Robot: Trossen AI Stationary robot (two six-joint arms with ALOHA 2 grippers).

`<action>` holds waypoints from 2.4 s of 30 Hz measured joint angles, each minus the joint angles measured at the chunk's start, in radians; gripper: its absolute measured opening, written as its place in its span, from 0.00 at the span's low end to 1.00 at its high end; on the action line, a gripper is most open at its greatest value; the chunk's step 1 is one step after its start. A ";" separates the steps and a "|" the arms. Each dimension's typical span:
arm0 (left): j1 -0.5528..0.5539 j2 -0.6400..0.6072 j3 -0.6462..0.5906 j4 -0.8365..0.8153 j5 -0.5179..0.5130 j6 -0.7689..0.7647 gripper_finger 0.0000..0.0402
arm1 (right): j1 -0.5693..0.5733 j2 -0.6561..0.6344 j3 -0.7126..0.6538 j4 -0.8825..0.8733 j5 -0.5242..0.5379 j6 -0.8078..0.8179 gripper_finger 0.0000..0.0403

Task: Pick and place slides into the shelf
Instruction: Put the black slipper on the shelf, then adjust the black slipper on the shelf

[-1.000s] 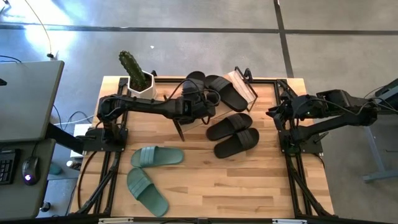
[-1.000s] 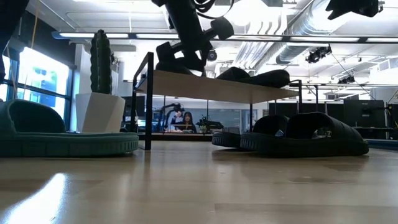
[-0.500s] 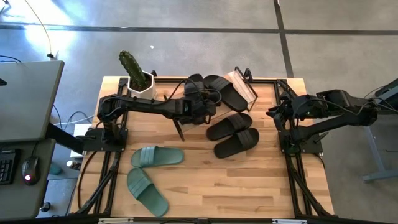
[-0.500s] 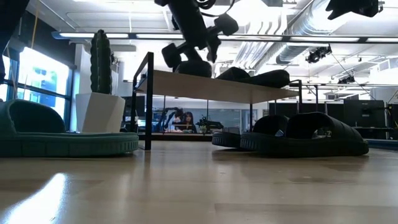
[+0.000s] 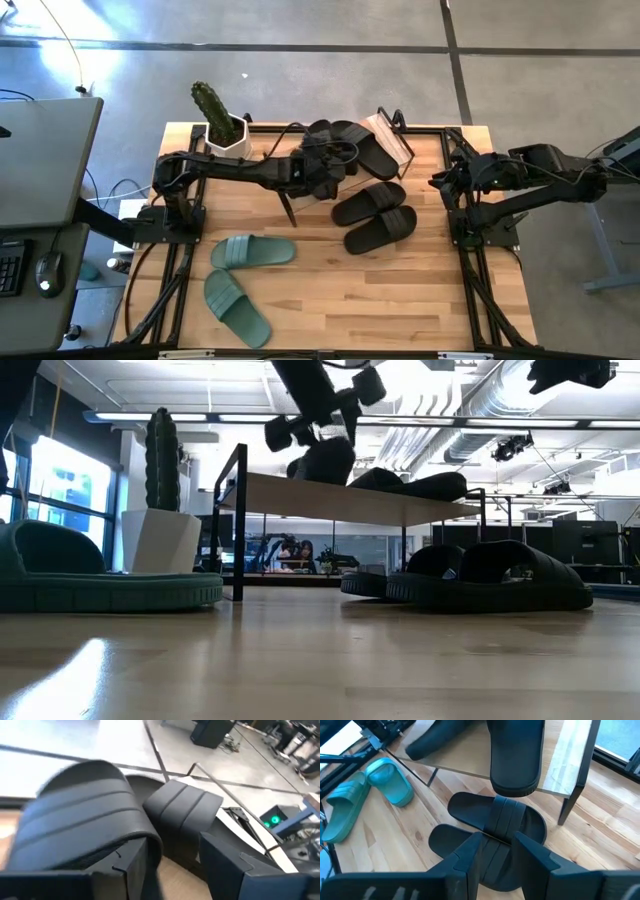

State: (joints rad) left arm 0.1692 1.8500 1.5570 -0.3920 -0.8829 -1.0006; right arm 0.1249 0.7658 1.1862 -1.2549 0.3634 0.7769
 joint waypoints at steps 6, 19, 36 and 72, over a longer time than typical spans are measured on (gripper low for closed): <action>0.000 -0.033 0.000 0.002 0.021 0.082 0.41 | 0.000 0.000 0.000 -0.016 0.000 0.000 0.25; 0.000 -0.059 0.000 -0.006 0.070 0.123 0.41 | 0.000 0.000 0.000 -0.032 -0.001 -0.001 0.25; 0.029 -0.295 0.001 -0.247 0.295 0.627 0.41 | -0.023 0.036 0.000 0.206 0.128 -0.390 0.25; 0.080 -0.332 0.001 -0.549 0.578 1.046 0.41 | -0.489 0.658 0.000 0.726 0.074 -1.474 0.25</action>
State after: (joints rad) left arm 0.2488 1.5177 1.5578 -0.9409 -0.3047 0.0452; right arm -0.3645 1.4239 1.1862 -0.5287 0.4376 -0.6972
